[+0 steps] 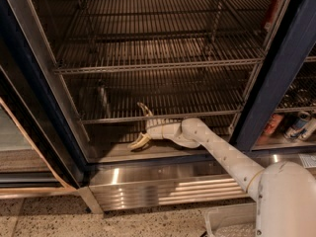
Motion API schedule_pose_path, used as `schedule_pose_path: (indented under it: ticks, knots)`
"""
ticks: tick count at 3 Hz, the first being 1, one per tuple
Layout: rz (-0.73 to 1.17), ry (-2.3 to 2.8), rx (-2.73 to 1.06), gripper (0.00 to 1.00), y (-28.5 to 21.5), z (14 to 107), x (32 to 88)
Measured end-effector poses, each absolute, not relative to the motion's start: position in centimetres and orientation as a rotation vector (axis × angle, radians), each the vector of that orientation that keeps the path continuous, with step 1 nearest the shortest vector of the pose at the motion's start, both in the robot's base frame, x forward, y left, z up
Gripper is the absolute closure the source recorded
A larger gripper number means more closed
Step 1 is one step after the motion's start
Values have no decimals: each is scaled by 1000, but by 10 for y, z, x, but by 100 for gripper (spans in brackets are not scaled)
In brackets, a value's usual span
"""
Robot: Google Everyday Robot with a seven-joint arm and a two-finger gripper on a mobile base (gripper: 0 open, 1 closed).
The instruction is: Pick redbull can from bottom shelf of fridge
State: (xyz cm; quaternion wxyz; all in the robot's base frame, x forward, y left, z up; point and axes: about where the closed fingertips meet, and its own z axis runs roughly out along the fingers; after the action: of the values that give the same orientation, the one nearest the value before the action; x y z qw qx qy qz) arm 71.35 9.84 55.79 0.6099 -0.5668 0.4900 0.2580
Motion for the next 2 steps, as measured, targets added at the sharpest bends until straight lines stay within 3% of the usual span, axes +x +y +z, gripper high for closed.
schedule_pose_path:
  ticks: [2]
  knots:
    - [642, 1190, -1186, 0, 96, 563, 710]
